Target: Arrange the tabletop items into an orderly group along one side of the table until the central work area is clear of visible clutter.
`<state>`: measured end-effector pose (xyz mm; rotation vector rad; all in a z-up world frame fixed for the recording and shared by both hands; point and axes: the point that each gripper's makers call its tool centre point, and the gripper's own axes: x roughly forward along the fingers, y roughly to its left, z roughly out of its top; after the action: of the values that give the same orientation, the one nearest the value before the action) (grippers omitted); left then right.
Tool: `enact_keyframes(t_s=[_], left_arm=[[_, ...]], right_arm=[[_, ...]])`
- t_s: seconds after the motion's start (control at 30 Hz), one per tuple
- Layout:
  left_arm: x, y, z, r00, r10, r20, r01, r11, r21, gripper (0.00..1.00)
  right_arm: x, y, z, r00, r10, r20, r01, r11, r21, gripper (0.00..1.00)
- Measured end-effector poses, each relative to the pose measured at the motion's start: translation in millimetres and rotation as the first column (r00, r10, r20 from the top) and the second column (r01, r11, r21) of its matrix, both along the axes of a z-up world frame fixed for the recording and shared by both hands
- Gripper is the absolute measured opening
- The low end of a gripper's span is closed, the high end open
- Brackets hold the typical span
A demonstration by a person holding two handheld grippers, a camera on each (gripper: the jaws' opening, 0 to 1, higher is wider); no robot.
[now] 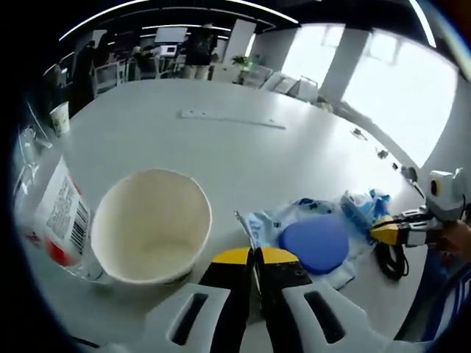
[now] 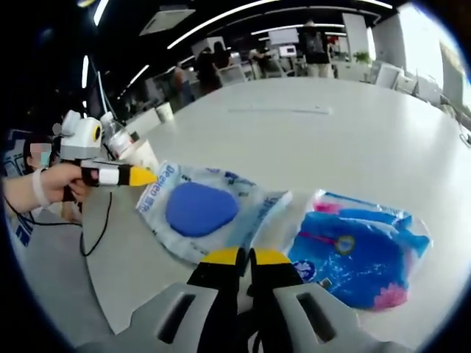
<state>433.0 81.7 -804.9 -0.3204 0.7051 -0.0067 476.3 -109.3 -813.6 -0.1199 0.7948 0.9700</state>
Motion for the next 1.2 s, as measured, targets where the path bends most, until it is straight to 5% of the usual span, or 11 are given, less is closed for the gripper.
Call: enact_keyframes(t_s=[0.9,1.2], left_arm=[[4.6,-1,20.0,0.997,-0.017,0.069,0.014,0.999,0.037,0.00],[-5.5,-20,31.0,0.987,-0.118,0.107,0.118,0.993,0.015,0.07]], right_arm=[[1,2,12.8,0.999,0.009,0.042,-0.010,1.000,0.013,0.07],[-2,8,19.0,0.997,0.047,0.065,-0.049,0.998,0.040,0.16]])
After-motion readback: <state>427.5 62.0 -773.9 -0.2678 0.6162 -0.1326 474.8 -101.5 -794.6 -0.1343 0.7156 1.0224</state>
